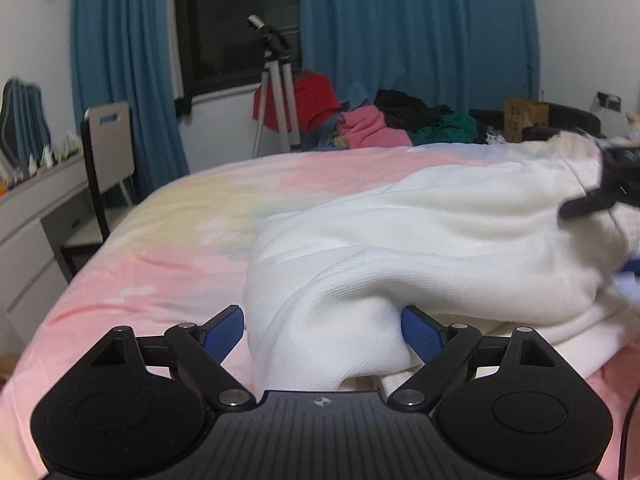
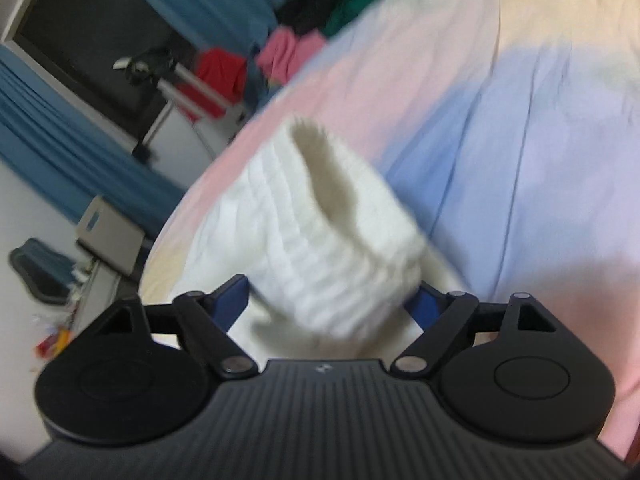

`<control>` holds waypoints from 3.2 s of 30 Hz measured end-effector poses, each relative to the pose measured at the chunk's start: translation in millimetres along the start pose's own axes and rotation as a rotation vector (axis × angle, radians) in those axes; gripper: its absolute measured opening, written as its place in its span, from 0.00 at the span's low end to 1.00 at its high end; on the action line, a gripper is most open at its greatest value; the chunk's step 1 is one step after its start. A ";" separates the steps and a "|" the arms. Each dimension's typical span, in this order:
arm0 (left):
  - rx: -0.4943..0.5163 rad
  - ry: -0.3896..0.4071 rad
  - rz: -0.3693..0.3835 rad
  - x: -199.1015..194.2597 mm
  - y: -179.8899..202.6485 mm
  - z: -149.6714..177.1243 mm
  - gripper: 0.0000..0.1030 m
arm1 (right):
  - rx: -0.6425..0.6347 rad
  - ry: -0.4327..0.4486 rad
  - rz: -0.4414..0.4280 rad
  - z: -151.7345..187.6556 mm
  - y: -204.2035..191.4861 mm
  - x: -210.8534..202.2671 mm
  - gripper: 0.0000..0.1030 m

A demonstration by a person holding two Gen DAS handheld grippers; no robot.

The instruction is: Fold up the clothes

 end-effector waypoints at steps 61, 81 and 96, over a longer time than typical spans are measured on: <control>-0.024 -0.166 0.155 -9.9 -12.6 12.2 0.40 | 0.051 -0.063 -0.072 20.1 18.4 8.3 0.74; -0.806 -0.359 0.433 25.6 -78.0 41.7 0.86 | -0.033 0.052 0.023 13.5 4.3 -8.0 0.32; -0.733 -0.344 0.451 18.3 -72.2 43.8 0.51 | -0.058 0.062 0.020 12.7 -9.1 -10.3 0.32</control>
Point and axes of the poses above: each gripper's, at about its wrist camera, not at the fingertips, and x roughly the way its jaws point, y to its right, z to its underside, the point moved 6 cm from there along x, roughly the way its jaws point, and after that the axes turned 2 degrees about -z, right-handed, at the moved point
